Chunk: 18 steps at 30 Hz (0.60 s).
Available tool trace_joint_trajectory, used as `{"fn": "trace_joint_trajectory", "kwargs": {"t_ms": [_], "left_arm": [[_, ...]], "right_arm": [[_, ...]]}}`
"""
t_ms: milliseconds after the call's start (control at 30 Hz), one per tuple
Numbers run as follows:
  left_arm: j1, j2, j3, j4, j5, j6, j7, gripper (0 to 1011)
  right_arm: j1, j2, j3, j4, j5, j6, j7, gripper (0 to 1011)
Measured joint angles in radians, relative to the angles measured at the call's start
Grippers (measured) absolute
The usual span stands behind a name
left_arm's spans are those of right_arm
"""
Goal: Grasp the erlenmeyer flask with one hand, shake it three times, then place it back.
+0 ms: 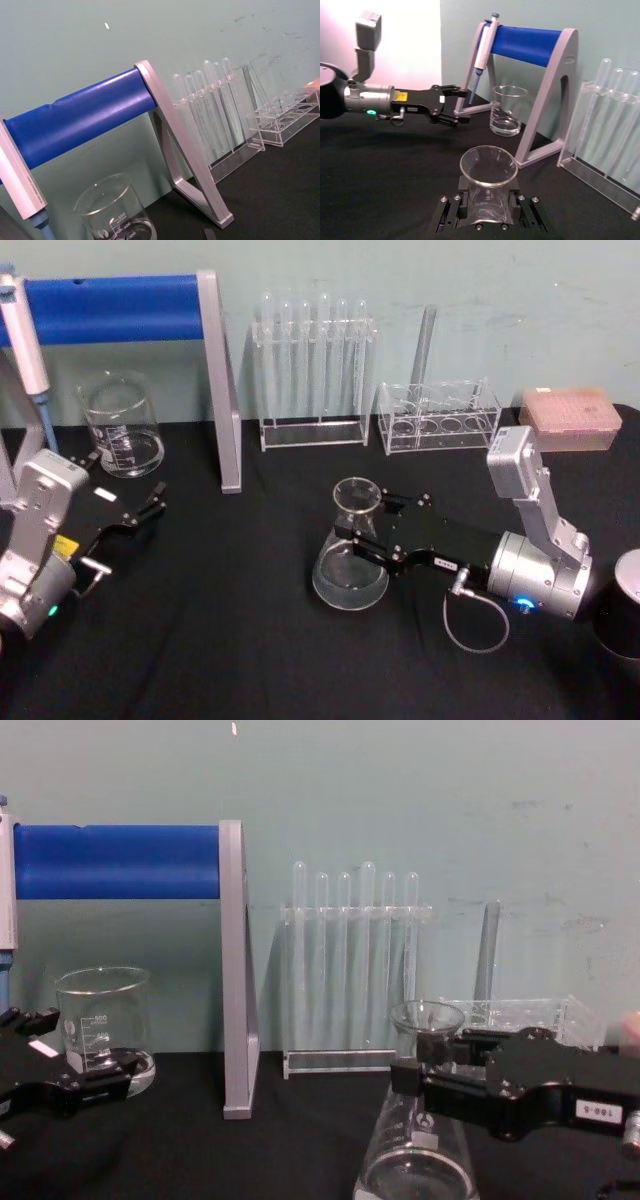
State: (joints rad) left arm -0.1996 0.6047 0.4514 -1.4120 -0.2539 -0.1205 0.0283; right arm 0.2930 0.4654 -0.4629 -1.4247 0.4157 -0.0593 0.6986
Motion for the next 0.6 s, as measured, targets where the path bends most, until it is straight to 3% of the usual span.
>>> {"fn": "trace_joint_trajectory", "kwargs": {"t_ms": [600], "left_arm": [[0.000, 0.000, 0.000, 0.000, 0.000, 0.000, 0.000, 1001]], "right_arm": [[0.030, 0.021, -0.046, 0.045, 0.056, -0.031, 0.057, 457]]}}
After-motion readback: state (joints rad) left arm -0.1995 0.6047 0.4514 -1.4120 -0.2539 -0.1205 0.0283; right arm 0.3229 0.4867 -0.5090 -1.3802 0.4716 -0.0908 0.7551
